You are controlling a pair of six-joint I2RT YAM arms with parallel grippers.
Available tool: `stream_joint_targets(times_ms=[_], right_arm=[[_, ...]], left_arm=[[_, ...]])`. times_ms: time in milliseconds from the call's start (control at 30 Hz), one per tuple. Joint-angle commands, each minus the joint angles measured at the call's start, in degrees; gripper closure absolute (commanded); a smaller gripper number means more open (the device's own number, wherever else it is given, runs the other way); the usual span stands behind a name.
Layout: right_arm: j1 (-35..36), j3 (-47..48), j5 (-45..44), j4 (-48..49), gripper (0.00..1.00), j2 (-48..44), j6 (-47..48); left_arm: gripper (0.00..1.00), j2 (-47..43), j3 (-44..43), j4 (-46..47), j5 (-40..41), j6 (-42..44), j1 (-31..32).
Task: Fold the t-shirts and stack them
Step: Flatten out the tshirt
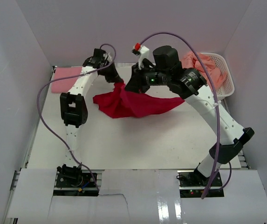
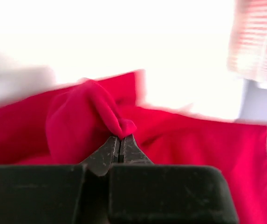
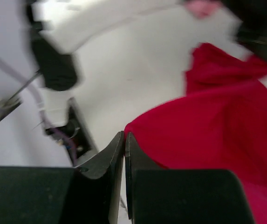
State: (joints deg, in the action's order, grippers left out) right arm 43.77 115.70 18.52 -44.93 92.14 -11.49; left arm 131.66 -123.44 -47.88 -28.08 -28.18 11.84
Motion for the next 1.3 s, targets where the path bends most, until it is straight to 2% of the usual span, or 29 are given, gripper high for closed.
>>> stream_joint_targets(times_ms=[0, 67, 133, 233, 333, 367, 400, 433, 533, 567, 600, 633, 667, 700, 733, 800, 833, 900, 933, 967, 1000, 1033, 1067, 1133, 1200, 1267], right_arm=[[7.5, 8.9, 11.5, -1.4, 0.92, 0.5, 0.0], [10.5, 11.2, 14.8, 0.5, 0.92, 0.4, -0.7], [12.3, 8.5, 19.9, 3.9, 0.92, -0.8, -1.0], [13.1, 2.9, 23.0, 7.5, 0.92, -2.4, -1.3], [13.1, -0.6, 27.1, 12.5, 0.92, -3.5, -2.0], [13.1, -1.9, 27.2, 13.0, 0.88, -3.3, -2.0], [13.1, -2.2, 26.0, 13.1, 0.8, -2.8, -2.0], [13.1, -2.3, 24.9, 12.5, 0.64, -1.9, -1.7], [12.7, -4.0, 23.1, 12.2, 0.34, -1.2, -0.8], [12.4, -5.0, 22.9, 12.6, 0.27, -1.2, -0.8], [12.1, -5.5, 22.4, 12.8, 0.21, -1.3, -0.8], [11.2, -5.8, 21.7, 13.0, 0.2, -2.1, -0.7], [10.5, -6.4, 20.3, 13.0, 0.19, -2.9, -0.7], [9.7, -7.5, 17.7, 13.1, 0.19, -3.6, -0.6], [7.5, -8.5, 16.6, 13.4, 0.19, -5.5, -0.7], [5.1, -11.3, 10.1, 12.6, 0.17, -7.5, -1.3], [2.2, -12.8, 8.6, 12.4, 0.16, -9.4, -1.5], [-0.4, -15.1, 3.9, 11.0, 0.16, -10.6, -1.1], [-2.0, -16.5, 2.1, 10.0, 0.16, -10.9, -0.1], [-2.5, -16.8, -0.2, 7.0, 0.16, -10.5, 0.4], [-2.7, -16.8, -5.1, 5.3, 0.16, -9.8, 0.8], [-3.0, -16.9, -7.6, 3.5, 0.16, -8.0, 1.0], [-3.1, -17.1, -9.8, 0.4, 0.16, -6.9, 0.9], [-3.2, -19.2, -13.2, -1.8, 0.17, -4.0, -0.9], [-3.1, -22.3, -13.3, -2.5, 0.18, -2.9, -2.1], [-3.1, -30.2, -14.9, -0.9, 0.18, -3.5, -4.1]], left_arm=[[1.0, 3.9, -23.8, 0.5, -10.1, -5.5, 4.3], [0.99, 4.1, -24.2, 5.8, -16.1, -12.2, 4.3], [1.0, 0.5, -17.4, 21.4, -21.2, -18.4, 4.7], [1.0, 0.5, -18.9, 25.2, -25.2, -20.9, 6.4], [1.0, -2.1, -14.1, 37.9, -35.4, -27.3, 8.4], [1.0, -3.7, -5.9, 52.8, -40.7, -35.4, 8.6], [1.0, -5.3, -1.6, 59.2, -43.0, -39.4, 8.8], [1.0, -7.3, 1.2, 63.6, -44.0, -42.0, 8.7], [1.0, -8.8, 4.1, 68.9, -47.1, -44.8, 8.5], [0.93, -9.7, 6.4, 76.3, -47.9, -46.9, 8.4], [0.77, -10.2, 8.1, 81.0, -49.0, -53.8, 7.9], [0.48, -10.8, 9.6, 90.8, -49.3, -57.7, 7.3], [0.3, -11.1, 11.1, 95.0, -49.2, -61.5, 6.8], [0.02, -11.5, 13.6, 97.0, -49.0, -65.2, 5.0], [0.02, -12.3, 14.8, 97.1, -48.8, -65.4, 3.6], [0.02, -17.4, 22.0, 96.5, -47.4, -64.5, -1.9], [0.02, -19.7, 24.4, 94.6, -45.9, -60.0, -4.1], [0.02, -25.4, 26.3, 76.0, -45.3, -49.1, -8.7], [0.02, -27.1, 24.8, 65.8, -42.4, -33.2, -9.7], [0.02, -28.5, 22.9, 43.1, -38.6, -24.3, -10.2], [0.02, -30.8, 20.2, 33.0, -33.8, -15.9, -9.6], [0.02, -32.1, 16.8, 25.0, -23.4, -4.5, -8.8], [0.02, -33.6, 16.5, 15.6, -18.3, -0.9, -6.2], [0.02, -38.9, 19.8, 9.1, -5.5, 5.7, -3.4], [0.02, -42.4, 23.7, 6.4, 1.8, 8.1, 1.0], [0.02, -47.3, 31.5, 4.4, 7.1, 9.2, 3.8]])
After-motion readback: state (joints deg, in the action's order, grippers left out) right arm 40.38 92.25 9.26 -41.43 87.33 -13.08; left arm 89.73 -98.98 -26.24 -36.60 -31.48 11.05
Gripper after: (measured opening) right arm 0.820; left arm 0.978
